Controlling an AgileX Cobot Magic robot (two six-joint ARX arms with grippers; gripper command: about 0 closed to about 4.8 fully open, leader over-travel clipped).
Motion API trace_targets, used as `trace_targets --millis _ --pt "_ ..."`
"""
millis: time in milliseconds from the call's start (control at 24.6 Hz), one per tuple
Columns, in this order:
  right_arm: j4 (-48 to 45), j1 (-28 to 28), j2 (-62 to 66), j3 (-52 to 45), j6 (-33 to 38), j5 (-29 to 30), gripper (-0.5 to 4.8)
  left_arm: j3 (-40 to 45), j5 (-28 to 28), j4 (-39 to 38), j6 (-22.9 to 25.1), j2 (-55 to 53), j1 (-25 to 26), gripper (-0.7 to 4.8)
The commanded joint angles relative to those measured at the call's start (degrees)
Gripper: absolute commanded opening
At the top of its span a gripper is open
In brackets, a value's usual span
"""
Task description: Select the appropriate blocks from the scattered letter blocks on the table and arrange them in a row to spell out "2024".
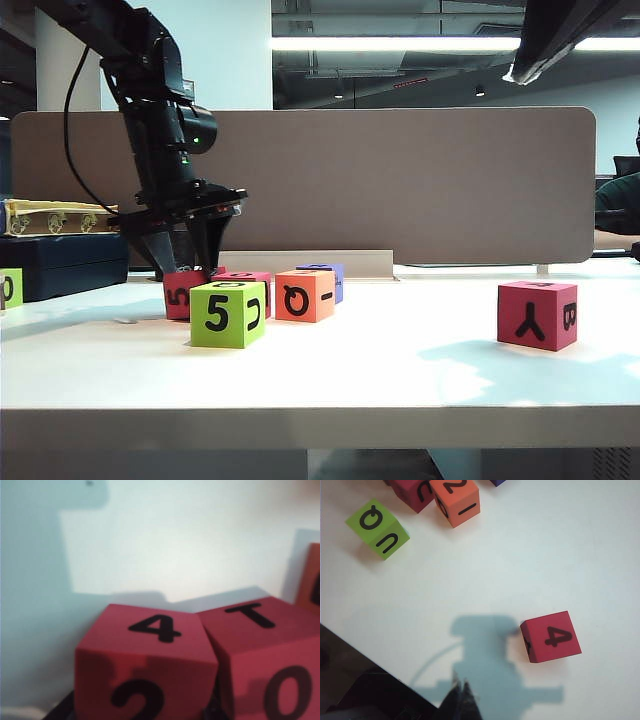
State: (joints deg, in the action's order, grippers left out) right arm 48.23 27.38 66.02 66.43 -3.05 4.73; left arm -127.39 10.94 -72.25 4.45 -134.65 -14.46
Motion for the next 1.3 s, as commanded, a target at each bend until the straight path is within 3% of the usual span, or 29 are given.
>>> trace_targets --millis 41,854,895,976,1058,1302 --pt "-0.92 0.04 -0.26 0.22 0.04 0.31 -0.04 0.09 1.44 -0.68 -0.42 0.02 -1.05 2.54" --pt "-1.77 0.04 -0.26 0.22 0.02 0.28 -0.04 0.09 -2.16 1.29 0.31 0.02 -1.29 2.81" --pt "-1.77 0.04 -0.26 0.22 0.02 0.28 -0.04 0.09 -2.14 1.40 0.28 0.02 -1.29 2.98" --pt "-1.77 0.04 -0.26 0.22 0.02 0.28 -0.04 0.09 -3.21 1.88 0.20 0.02 -1.29 3.93" --pt "-1.77 0.04 -0.26 0.22 0.02 0.28 -0.04 0.09 -4.04 1.95 0.24 0.02 -1.29 4.39" --pt "-1.77 0.04 -0.26 0.22 0.02 0.28 -0.04 -0.50 -5.22 2.62 0.26 0.04 -1.29 4.39"
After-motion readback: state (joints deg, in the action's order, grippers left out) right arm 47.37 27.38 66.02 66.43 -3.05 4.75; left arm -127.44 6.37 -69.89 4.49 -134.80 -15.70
